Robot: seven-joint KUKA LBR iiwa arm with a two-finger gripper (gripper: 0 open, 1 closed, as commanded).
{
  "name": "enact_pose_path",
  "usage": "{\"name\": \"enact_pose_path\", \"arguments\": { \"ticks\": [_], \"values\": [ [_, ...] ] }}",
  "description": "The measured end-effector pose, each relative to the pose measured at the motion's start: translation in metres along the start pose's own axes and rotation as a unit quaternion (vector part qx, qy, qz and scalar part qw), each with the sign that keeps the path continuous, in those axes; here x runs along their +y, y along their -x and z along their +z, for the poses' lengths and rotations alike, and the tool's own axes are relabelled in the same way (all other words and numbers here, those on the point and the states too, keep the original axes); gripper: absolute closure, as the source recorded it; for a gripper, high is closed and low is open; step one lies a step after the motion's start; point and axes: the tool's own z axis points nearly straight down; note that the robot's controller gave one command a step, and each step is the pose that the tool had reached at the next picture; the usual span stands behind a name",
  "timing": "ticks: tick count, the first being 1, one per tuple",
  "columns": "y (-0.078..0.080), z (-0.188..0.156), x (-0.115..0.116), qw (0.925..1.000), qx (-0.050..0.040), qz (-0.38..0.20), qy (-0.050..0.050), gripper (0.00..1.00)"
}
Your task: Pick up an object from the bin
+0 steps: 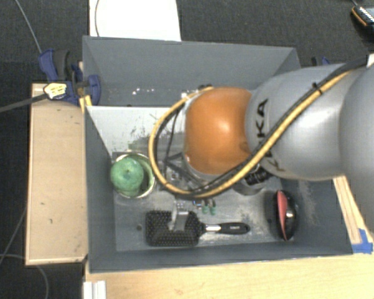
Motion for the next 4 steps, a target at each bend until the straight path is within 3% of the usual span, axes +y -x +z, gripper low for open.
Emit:
{"name": "enact_pose_path", "arguments": {
  "ticks": [1, 2, 3, 4],
  "values": [
    [0.002, -0.005, -0.001, 1.0, -0.0039, 0.003, 0.001, 0.0],
    [-0.017, 0.096, -0.017, 0.9999, -0.0027, 0.01, 0.002, 0.0],
    [-0.021, 0.019, 0.019, 0.994, -0.0141, -0.108, 0.004, 0.0],
    [-0.016, 0.095, -0.016, 0.9999, -0.0043, 0.01, 0.003, 0.0]
  ]
}}
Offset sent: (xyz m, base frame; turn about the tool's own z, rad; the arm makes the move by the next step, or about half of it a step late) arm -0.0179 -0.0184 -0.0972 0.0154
